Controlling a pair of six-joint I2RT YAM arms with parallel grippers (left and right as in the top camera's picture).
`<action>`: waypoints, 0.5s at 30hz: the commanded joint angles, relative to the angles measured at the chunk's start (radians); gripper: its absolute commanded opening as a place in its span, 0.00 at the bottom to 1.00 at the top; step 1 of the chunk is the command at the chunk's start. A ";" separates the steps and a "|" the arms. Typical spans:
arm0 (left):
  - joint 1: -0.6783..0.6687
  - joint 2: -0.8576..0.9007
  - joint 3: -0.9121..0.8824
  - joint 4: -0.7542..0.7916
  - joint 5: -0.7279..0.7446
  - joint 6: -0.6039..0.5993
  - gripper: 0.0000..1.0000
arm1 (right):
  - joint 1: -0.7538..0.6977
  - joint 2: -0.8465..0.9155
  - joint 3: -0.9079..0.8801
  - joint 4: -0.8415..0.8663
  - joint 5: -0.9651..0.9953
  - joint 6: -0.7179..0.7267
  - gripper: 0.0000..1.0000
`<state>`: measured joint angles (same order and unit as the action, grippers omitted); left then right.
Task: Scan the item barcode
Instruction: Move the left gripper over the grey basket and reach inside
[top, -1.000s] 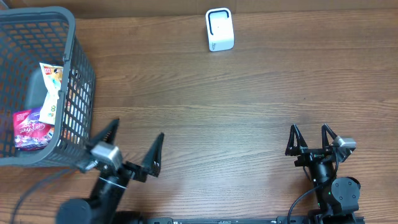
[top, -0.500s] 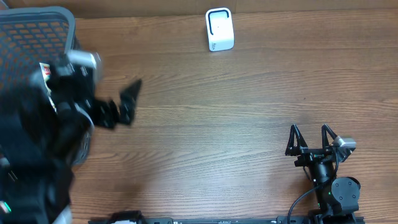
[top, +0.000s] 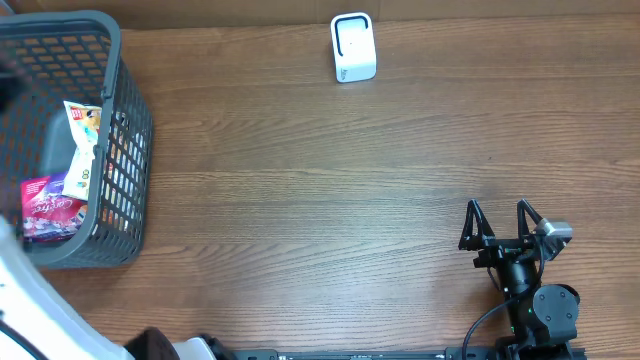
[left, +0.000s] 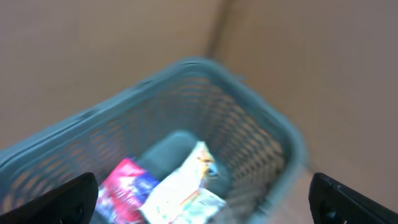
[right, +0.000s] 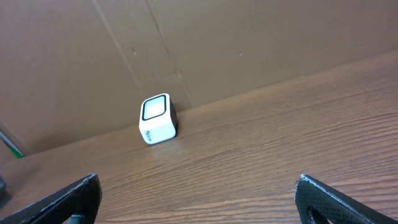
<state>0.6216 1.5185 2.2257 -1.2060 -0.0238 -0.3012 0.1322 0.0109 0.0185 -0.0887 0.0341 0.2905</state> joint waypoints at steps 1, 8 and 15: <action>0.070 0.063 0.021 -0.025 -0.003 -0.138 1.00 | -0.003 -0.008 -0.011 0.008 0.013 -0.004 1.00; 0.071 0.226 0.021 -0.073 0.062 0.087 1.00 | -0.003 -0.008 -0.011 0.008 0.013 -0.004 1.00; 0.068 0.405 0.021 -0.126 0.069 0.179 1.00 | -0.003 -0.008 -0.011 0.008 0.013 -0.004 1.00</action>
<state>0.6937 1.8557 2.2303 -1.3102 0.0231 -0.2115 0.1322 0.0109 0.0185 -0.0891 0.0338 0.2909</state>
